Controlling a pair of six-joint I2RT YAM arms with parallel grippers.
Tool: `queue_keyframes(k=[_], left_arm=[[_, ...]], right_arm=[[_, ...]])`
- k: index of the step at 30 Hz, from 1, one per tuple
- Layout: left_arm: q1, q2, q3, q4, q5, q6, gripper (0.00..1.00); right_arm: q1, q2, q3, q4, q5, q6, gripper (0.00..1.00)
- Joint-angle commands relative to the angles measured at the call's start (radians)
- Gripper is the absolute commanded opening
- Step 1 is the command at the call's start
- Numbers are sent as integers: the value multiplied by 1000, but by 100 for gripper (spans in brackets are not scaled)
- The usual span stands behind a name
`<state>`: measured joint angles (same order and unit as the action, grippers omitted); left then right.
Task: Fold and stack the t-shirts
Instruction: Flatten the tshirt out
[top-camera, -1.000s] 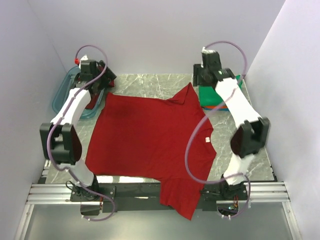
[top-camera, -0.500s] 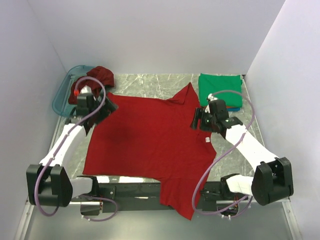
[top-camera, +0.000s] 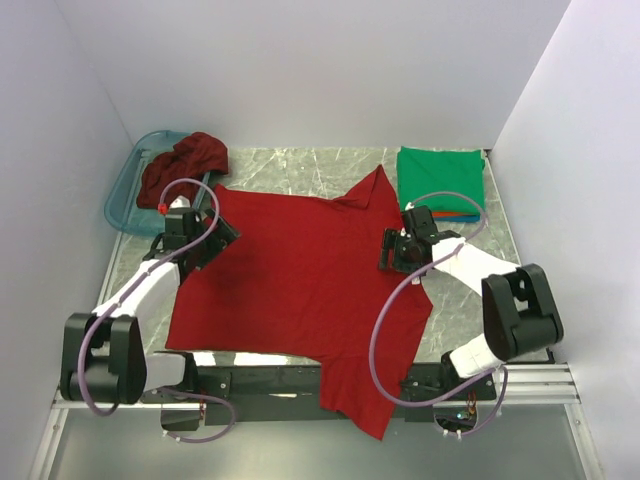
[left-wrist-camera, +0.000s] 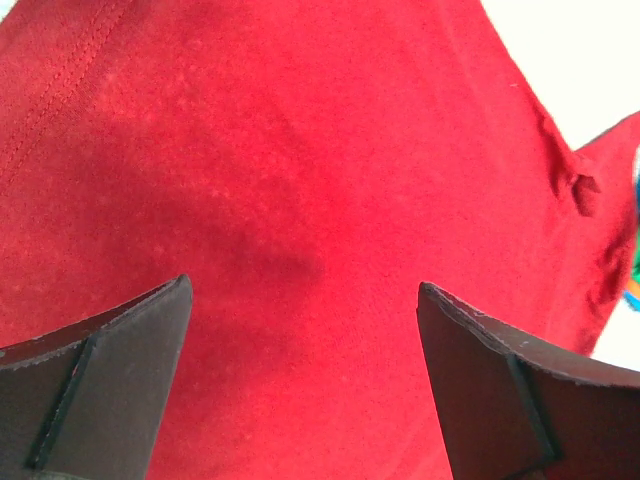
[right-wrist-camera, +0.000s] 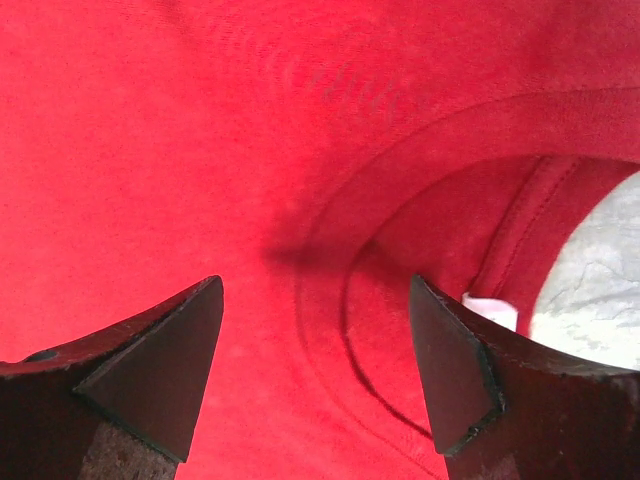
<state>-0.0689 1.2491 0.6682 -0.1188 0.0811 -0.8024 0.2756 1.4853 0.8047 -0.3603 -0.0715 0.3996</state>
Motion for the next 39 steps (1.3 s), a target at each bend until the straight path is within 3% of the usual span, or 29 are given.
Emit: queue_keyframes(k=[1, 11, 25, 32, 39], left_arm=[[0, 39, -9, 76, 23, 26, 100], [14, 92, -126, 70, 31, -43, 100], [14, -92, -279, -82, -30, -92, 99], [14, -139, -99, -142, -78, -50, 100], [18, -62, 112, -163, -138, -37, 100]], right_arm=[[1, 32, 56, -6, 70, 13, 81], [-6, 64, 37, -49, 127, 22, 81], [-6, -63, -55, -86, 115, 8, 81], [-4, -112, 140, -134, 99, -30, 82], [-3, 59, 408, -115, 41, -39, 82]])
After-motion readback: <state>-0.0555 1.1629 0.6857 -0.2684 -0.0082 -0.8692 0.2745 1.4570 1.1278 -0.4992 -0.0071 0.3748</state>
